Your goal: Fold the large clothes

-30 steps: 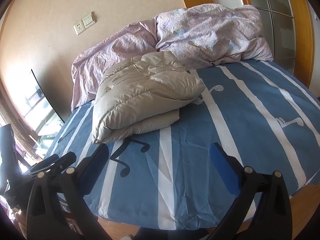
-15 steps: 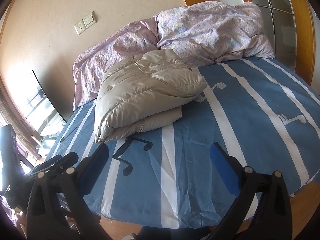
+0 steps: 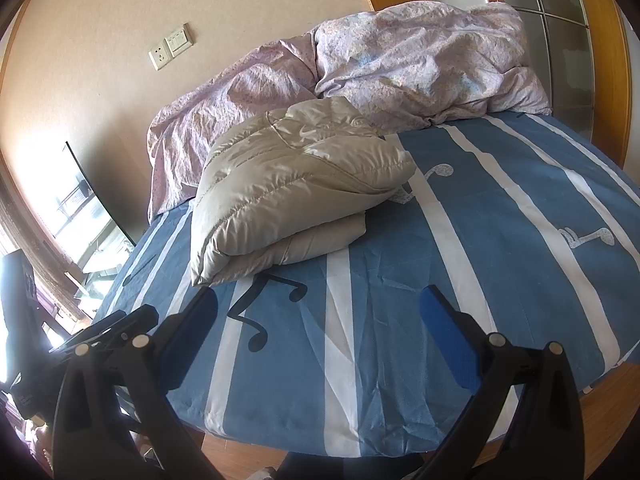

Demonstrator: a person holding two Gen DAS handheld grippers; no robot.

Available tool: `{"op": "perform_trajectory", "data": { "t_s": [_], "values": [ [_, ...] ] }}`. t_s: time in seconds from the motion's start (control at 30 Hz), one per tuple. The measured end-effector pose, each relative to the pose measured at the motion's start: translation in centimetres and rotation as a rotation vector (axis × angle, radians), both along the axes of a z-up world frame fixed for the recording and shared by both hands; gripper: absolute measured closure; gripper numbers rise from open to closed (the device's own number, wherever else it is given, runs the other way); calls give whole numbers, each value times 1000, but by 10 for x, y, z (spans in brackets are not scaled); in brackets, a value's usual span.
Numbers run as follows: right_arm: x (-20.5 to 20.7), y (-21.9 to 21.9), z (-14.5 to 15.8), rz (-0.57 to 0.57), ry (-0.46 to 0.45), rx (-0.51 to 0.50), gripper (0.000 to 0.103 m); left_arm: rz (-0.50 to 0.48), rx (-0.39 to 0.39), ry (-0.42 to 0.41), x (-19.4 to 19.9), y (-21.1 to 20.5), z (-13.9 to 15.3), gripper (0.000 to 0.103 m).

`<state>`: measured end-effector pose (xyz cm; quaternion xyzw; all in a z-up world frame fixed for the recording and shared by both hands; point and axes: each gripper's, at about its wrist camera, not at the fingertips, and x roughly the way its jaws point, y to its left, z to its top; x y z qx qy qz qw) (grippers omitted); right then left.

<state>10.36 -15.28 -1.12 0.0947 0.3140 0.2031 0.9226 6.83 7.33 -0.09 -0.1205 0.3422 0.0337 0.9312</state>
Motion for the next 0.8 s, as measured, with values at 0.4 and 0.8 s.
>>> {"op": "perform_trajectory", "data": {
  "t_s": [0.4,0.8],
  "values": [
    [0,1,0,2,0,0,2,-2,-4,1,-1,0,-1,1],
    [1,1,-1,0,-2,-1,2,-2,-6,2,0,0,-1,1]
  ]
}}
